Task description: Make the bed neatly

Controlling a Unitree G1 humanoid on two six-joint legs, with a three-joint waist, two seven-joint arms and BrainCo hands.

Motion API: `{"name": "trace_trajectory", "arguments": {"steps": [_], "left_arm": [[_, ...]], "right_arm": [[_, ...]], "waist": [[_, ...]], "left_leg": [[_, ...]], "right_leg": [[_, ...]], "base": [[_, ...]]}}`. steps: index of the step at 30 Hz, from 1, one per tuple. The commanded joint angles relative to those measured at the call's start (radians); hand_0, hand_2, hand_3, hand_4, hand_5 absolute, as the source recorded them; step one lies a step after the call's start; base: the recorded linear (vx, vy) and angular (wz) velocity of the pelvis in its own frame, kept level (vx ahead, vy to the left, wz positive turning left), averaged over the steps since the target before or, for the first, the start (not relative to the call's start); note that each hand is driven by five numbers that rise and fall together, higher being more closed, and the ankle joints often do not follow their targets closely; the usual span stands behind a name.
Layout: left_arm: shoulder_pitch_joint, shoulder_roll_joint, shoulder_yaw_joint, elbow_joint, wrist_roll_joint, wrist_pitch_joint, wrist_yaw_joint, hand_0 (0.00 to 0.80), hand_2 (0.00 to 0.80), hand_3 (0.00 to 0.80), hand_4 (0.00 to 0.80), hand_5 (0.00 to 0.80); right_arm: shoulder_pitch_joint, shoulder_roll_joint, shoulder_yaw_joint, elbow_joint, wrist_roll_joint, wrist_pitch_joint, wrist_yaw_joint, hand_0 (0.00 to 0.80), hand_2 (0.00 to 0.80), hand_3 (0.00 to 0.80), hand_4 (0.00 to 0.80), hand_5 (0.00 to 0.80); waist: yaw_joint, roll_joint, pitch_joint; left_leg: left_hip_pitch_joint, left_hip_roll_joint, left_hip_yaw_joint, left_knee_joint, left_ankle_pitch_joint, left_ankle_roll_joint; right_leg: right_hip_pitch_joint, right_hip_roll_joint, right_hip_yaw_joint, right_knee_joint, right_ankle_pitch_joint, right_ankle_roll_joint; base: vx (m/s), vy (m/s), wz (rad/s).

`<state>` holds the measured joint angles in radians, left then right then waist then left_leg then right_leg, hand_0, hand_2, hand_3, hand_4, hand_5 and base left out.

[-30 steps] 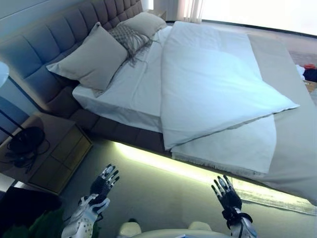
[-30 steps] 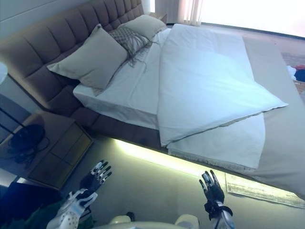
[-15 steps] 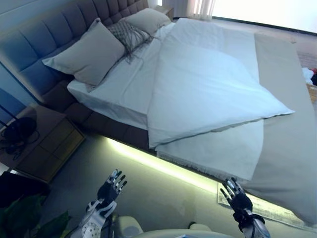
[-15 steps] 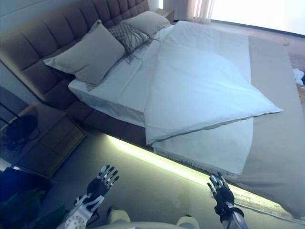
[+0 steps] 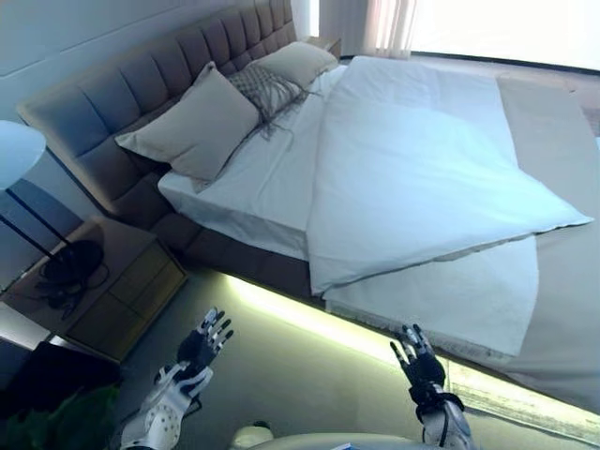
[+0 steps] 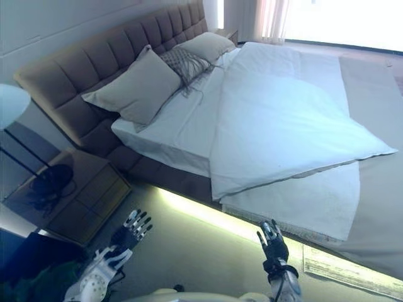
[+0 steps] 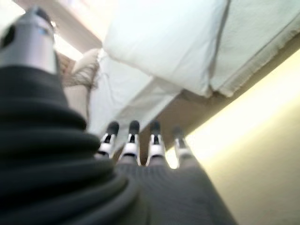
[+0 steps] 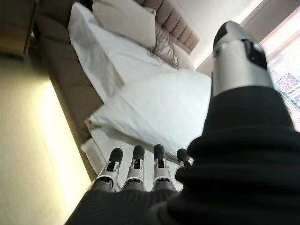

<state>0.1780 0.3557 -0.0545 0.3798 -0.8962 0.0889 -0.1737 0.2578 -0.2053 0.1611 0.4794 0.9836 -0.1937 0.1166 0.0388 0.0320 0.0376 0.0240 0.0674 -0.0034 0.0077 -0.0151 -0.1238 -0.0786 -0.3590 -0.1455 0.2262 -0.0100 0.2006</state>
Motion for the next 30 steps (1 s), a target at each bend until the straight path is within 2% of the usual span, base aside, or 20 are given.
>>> {"name": "trace_trajectory", "arguments": {"steps": [1,3,5,7,8,10,12,13,14,16,18,20,23,24,26,28,30], "left_arm": [[-0.044,0.003,0.043,-0.023,-0.019,-0.058,0.016,0.0,0.0,0.0,0.0,0.0],[-0.025,-0.002,0.06,-0.039,-0.022,-0.042,0.014,0.0,0.0,0.0,0.0,0.0],[0.001,-0.007,0.065,-0.045,-0.012,-0.049,0.009,0.0,0.0,0.0,0.0,0.0],[0.026,-0.015,0.081,-0.039,-0.036,-0.06,0.022,0.0,0.0,0.0,0.0,0.0],[0.034,-0.016,0.092,-0.036,-0.044,-0.062,0.024,0.0,0.0,0.0,0.0,0.0],[0.059,-0.012,0.114,-0.044,-0.071,-0.071,0.047,0.0,0.0,0.0,0.0,0.0],[0.073,0.008,0.105,-0.065,-0.075,-0.069,0.057,0.0,0.0,0.0,0.0,0.0],[0.072,0.016,0.097,-0.075,-0.084,-0.061,0.057,0.0,0.0,0.0,0.0,0.0],[0.063,0.014,0.09,-0.073,-0.095,-0.051,0.04,0.0,0.0,0.0,0.0,0.0],[0.057,-0.007,0.065,-0.05,-0.074,-0.067,0.015,0.0,0.0,0.0,0.0,0.0],[0.068,-0.027,0.06,-0.042,-0.058,-0.084,0.005,0.0,0.0,0.0,0.0,0.0],[0.078,-0.036,0.071,-0.025,-0.049,-0.087,0.007,0.0,0.0,0.0,0.0,0.0],[0.086,-0.034,0.088,-0.053,-0.041,-0.065,0.011,0.0,0.0,0.0,0.0,0.0],[0.086,-0.034,0.088,-0.053,-0.041,-0.065,0.012,0.0,0.0,0.0,0.0,0.0],[0.099,-0.031,0.088,-0.074,-0.025,-0.046,0.01,0.0,0.0,0.0,0.0,0.0],[0.099,-0.032,0.083,-0.06,-0.015,-0.044,-0.007,0.0,0.0,0.0,0.0,0.0],[0.096,-0.036,0.073,-0.061,-0.01,-0.045,-0.016,0.0,0.0,0.0,0.0,0.0]], "right_arm": [[-0.022,-0.032,-0.027,-0.068,-0.036,-0.02,0.02,0.0,0.0,0.0,0.0,0.0],[-0.025,-0.038,-0.025,-0.082,-0.027,-0.013,0.011,0.0,0.0,0.0,0.0,0.0],[-0.011,-0.039,-0.029,-0.093,-0.031,-0.011,0.017,0.0,0.0,0.0,0.0,0.0],[0.007,-0.051,-0.04,-0.097,-0.052,0.019,0.052,0.0,0.0,0.0,0.0,0.0],[0.011,-0.057,-0.04,-0.096,-0.059,0.034,0.071,0.0,0.0,0.0,0.0,0.0],[0.029,-0.085,-0.033,-0.111,-0.085,0.075,0.12,0.0,0.0,0.0,0.0,0.0],[0.042,-0.11,-0.031,-0.131,-0.061,0.086,0.142,0.0,0.0,0.0,0.0,0.0],[0.046,-0.119,-0.035,-0.143,-0.031,0.08,0.127,0.0,0.0,0.0,0.0,0.0],[0.047,-0.123,-0.038,-0.145,-0.013,0.067,0.109,0.0,0.0,0.0,0.0,0.0],[0.026,-0.131,-0.027,-0.135,0.01,0.035,0.075,0.0,0.0,0.0,0.0,0.0],[-0.007,-0.125,-0.008,-0.111,0.002,0.015,0.075,0.0,0.0,0.0,0.0,0.0],[-0.008,-0.111,0.0,-0.111,-0.01,0.02,0.075,0.0,0.0,0.0,0.0,0.0],[0.018,-0.105,0.008,-0.117,-0.02,0.038,0.073,0.0,0.0,0.0,0.0,0.0],[0.019,-0.105,0.008,-0.117,-0.02,0.038,0.073,0.0,0.0,0.0,0.0,0.0],[0.033,-0.098,0.009,-0.112,-0.016,0.026,0.073,0.0,0.0,0.0,0.0,0.0],[0.048,-0.094,0.004,-0.119,-0.01,0.012,0.062,0.0,0.0,0.0,0.0,0.0],[0.044,-0.103,-0.003,-0.125,-0.01,0.006,0.053,0.0,0.0,0.0,0.0,0.0]], "waist": [[-0.012,-0.008,0.0],[0.002,-0.018,0.005],[0.013,-0.027,0.011],[0.013,-0.031,0.017],[0.013,-0.031,0.018],[0.022,-0.035,0.019],[0.042,-0.045,0.029],[0.055,-0.05,0.041],[0.064,-0.054,0.052],[0.079,-0.054,0.068],[0.088,-0.046,0.073],[0.088,-0.045,0.061],[0.083,-0.047,0.043],[0.083,-0.047,0.043],[0.083,-0.038,0.036],[0.073,-0.016,0.026],[0.061,0.006,0.021]], "left_leg": [[-0.057,-0.054,-0.017,0.084,0.026,0.088],[-0.058,-0.041,-0.01,0.102,0.015,0.083],[-0.057,-0.019,-0.016,0.107,0.01,0.072],[-0.052,0.036,-0.021,0.11,0.011,0.046],[-0.049,0.066,-0.015,0.107,0.019,0.036],[-0.052,0.156,-0.006,0.094,0.068,0.001],[-0.094,0.204,-0.022,0.102,0.144,-0.022],[-0.145,0.212,-0.014,0.135,0.19,-0.03],[-0.19,0.199,0.015,0.179,0.205,-0.03],[-0.247,0.14,0.017,0.24,0.181,-0.013],[-0.237,0.092,0.038,0.236,0.15,0.008],[-0.223,0.063,0.032,0.232,0.138,0.016],[-0.208,0.065,-0.015,0.238,0.164,0.001],[-0.207,0.065,-0.015,0.238,0.164,0.001],[-0.184,0.086,-0.041,0.216,0.19,-0.016],[-0.148,0.134,-0.08,0.136,0.231,-0.037],[-0.107,0.159,-0.107,0.06,0.237,-0.041]], "right_leg": [[0.01,0.094,0.025,-0.03,0.067,-0.042],[0.021,0.086,0.008,-0.036,0.078,-0.034],[0.031,0.056,0.004,-0.052,0.094,-0.023],[0.043,0.033,0.019,-0.084,0.094,-0.009],[0.047,0.043,0.016,-0.086,0.079,-0.005],[0.059,0.096,-0.003,-0.091,0.037,-0.013],[0.081,0.159,-0.027,-0.118,0.022,-0.041],[0.1,0.184,-0.055,-0.141,0.023,-0.056],[0.115,0.2,-0.087,-0.158,0.025,-0.07],[0.12,0.216,-0.119,-0.176,0.03,-0.088],[0.113,0.234,-0.124,-0.172,0.023,-0.1],[0.123,0.251,-0.111,-0.18,0.017,-0.107],[0.142,0.257,-0.086,-0.188,0.013,-0.108],[0.142,0.257,-0.086,-0.188,0.013,-0.108],[0.155,0.247,-0.082,-0.188,0.013,-0.103],[0.164,0.228,-0.075,-0.178,0.003,-0.093],[0.154,0.207,-0.061,-0.155,-0.008,-0.081]], "base": [[0.055,-0.209,-0.08],[0.046,-0.293,-0.04],[0.044,-0.335,-0.02],[0.03,-0.378,0.04],[0.001,-0.413,0.03],[-0.018,-0.438,-0.01],[-0.045,-0.438,-0.02],[-0.123,-0.43,0.14],[-0.167,-0.384,0.37],[-0.174,-0.265,0.75],[-0.064,-0.146,0.4],[0.047,-0.091,-0.09],[0.11,-0.021,-0.1],[0.125,0.047,-0.13],[0.12,0.089,-0.06],[0.164,0.238,-0.04],[0.145,0.395,-0.13]]}}
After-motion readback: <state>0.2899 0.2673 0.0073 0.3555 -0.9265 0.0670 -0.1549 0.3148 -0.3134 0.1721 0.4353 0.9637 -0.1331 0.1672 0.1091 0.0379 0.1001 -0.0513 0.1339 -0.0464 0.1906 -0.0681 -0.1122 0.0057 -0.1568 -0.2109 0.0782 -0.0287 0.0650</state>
